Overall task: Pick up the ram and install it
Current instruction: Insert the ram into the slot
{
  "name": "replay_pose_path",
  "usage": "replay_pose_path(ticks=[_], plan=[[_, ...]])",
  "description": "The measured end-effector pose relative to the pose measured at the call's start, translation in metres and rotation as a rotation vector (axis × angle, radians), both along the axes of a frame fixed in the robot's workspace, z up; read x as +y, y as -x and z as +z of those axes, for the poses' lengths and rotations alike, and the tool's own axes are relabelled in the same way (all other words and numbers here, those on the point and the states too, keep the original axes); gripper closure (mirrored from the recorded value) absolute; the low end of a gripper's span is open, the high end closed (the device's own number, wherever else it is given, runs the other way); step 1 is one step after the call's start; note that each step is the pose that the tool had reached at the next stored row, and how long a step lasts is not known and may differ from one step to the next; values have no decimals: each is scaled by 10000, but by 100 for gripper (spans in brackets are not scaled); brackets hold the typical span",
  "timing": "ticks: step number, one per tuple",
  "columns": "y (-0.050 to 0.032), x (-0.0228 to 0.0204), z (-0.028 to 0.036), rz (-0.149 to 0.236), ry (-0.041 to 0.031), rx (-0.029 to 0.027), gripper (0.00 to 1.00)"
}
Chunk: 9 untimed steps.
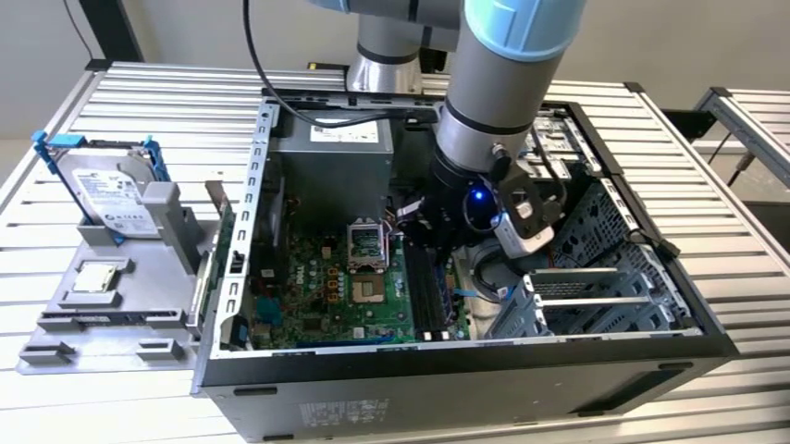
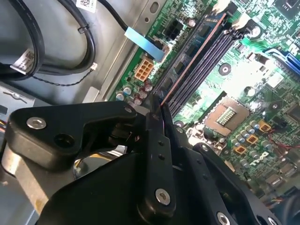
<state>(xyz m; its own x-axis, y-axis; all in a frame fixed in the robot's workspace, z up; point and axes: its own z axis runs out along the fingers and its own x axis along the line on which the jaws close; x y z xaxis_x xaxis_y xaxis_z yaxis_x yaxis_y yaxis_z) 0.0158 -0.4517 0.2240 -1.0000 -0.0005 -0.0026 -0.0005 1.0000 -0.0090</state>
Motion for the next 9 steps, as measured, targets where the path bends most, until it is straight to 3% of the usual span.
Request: replay_pose_path(ticks=[9], plan=[[1,-2,-25,-6,12,0,100]])
